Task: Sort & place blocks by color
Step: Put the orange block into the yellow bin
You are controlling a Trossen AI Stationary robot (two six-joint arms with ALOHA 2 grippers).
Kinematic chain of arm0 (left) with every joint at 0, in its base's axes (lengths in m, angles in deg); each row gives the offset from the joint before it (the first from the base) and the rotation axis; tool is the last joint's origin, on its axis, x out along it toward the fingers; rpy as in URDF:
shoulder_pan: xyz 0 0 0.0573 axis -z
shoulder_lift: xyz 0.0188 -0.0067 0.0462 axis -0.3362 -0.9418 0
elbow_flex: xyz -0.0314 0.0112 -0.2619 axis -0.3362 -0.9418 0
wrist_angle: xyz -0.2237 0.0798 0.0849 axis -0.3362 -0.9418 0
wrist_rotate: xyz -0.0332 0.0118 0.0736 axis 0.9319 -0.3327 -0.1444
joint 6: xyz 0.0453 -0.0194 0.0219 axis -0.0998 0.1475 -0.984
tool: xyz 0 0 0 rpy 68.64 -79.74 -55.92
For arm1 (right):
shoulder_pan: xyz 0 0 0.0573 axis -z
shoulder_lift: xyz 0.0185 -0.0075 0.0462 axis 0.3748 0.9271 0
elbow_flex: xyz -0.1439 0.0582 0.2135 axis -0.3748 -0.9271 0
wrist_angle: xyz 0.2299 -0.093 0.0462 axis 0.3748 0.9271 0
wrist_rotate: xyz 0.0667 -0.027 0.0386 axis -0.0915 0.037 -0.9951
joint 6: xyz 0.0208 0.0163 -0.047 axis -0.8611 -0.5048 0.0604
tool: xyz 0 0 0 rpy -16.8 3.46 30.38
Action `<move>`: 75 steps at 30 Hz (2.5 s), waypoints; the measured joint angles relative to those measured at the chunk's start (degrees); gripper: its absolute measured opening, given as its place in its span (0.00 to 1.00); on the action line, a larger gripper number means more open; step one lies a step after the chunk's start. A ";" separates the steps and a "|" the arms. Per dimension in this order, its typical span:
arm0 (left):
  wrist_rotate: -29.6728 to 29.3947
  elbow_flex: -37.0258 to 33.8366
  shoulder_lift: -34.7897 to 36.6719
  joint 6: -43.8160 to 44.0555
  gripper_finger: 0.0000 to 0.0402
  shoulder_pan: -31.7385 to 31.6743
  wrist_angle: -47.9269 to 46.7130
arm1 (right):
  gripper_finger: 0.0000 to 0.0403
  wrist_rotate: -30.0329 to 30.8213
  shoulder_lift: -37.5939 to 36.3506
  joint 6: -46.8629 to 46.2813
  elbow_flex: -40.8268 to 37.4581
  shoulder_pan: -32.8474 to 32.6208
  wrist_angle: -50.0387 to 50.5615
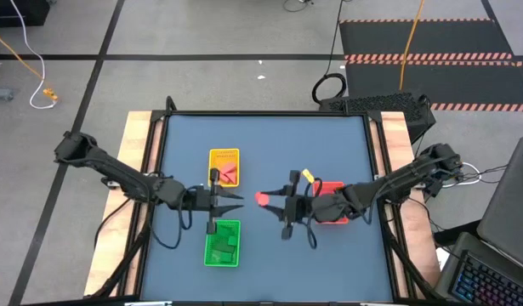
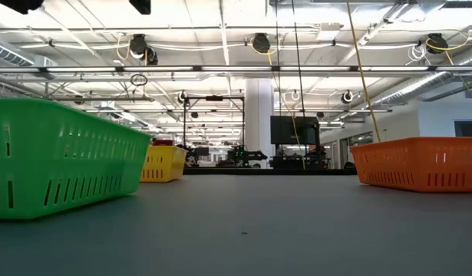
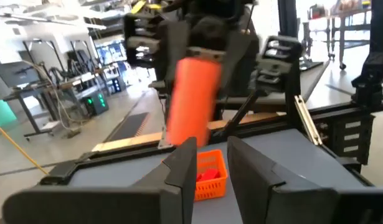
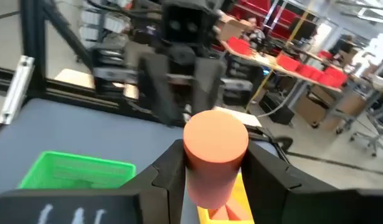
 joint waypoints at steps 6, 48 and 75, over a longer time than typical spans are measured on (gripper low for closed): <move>-0.53 3.09 -4.48 0.64 0.44 -0.46 -0.15 | 0.29 -1.51 -2.14 -2.35 -9.62 2.35 -10.29; -1.03 9.27 -11.81 8.38 0.31 -7.06 -1.86 | 0.29 -10.70 -2.12 -7.37 -12.98 7.08 -19.13; -18.59 9.33 0.38 35.16 0.31 -18.68 -44.81 | 0.71 -6.18 -2.12 -18.66 -12.98 6.52 4.86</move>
